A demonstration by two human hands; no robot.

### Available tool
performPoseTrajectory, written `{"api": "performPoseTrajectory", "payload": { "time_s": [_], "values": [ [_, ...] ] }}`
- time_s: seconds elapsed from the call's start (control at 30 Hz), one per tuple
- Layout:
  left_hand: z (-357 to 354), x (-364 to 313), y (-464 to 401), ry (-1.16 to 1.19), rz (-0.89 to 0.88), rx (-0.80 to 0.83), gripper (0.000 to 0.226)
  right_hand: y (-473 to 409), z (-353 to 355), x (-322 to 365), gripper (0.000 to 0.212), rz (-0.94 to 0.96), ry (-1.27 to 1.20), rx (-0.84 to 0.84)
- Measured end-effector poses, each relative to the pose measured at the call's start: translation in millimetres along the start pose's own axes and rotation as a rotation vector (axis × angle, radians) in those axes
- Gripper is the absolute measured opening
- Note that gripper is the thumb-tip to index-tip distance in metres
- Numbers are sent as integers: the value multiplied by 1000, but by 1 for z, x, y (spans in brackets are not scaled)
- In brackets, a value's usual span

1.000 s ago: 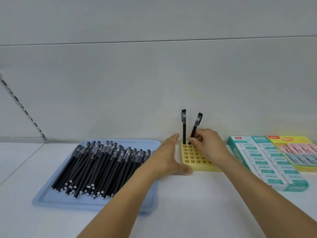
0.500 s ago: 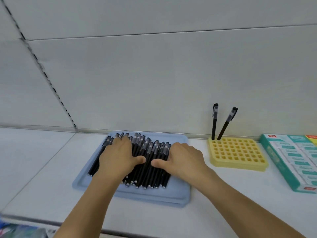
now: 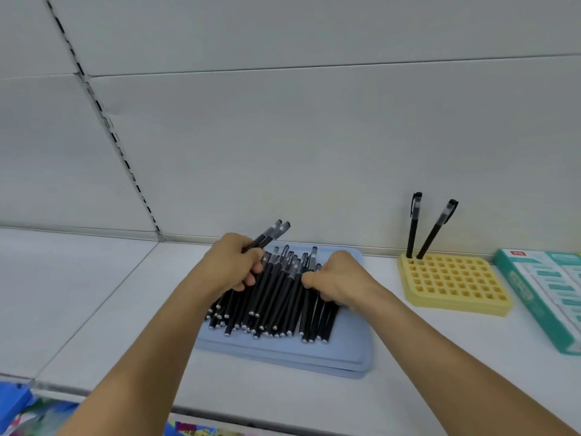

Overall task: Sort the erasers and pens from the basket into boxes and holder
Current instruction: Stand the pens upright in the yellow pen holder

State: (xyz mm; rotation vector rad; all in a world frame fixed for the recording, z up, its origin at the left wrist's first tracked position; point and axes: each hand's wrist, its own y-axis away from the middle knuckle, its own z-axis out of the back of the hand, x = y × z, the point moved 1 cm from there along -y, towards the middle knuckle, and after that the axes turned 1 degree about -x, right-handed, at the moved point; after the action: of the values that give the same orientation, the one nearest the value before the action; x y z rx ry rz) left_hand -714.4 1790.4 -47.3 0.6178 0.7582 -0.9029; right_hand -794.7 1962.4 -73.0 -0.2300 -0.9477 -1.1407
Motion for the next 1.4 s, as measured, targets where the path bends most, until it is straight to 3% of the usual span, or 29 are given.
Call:
{"api": "performPoseTrajectory", "payload": {
  "time_s": [0.1,0.27,0.4,0.5,0.63,1.0,1.07,1.13,1.27,1.33,1.4],
  "values": [
    [-15,-10,13,308,-91,-21,18,9,10,-5,25,48,-264,-35],
    [-54,-40,27,750,-96,194,19,30,57,-37,17,220,-560,-270],
    [-91,-60,30,799,-128,230,18,41,114,-75,8,267,-572,-584],
    [-114,-76,32,800,-177,166,17,37,146,-97,10,269,-483,-690],
    [-137,-92,36,788,-224,116,13,19,156,-113,2,263,-282,-679],
    [-153,-95,34,751,-259,106,20,-3,152,-110,5,241,137,-573],
    [-155,-95,35,757,-266,117,20,8,154,-108,16,229,74,-731],
    [-157,-97,35,747,-296,137,20,28,151,-96,12,363,-127,-844],
    [-171,-111,39,666,-387,268,25,47,139,-65,6,539,-187,-487],
    [-176,-116,40,631,-410,280,25,47,146,-64,11,531,-225,-484],
    [-177,-114,37,624,-395,202,24,45,160,-73,14,476,-326,-584]
  ]
}}
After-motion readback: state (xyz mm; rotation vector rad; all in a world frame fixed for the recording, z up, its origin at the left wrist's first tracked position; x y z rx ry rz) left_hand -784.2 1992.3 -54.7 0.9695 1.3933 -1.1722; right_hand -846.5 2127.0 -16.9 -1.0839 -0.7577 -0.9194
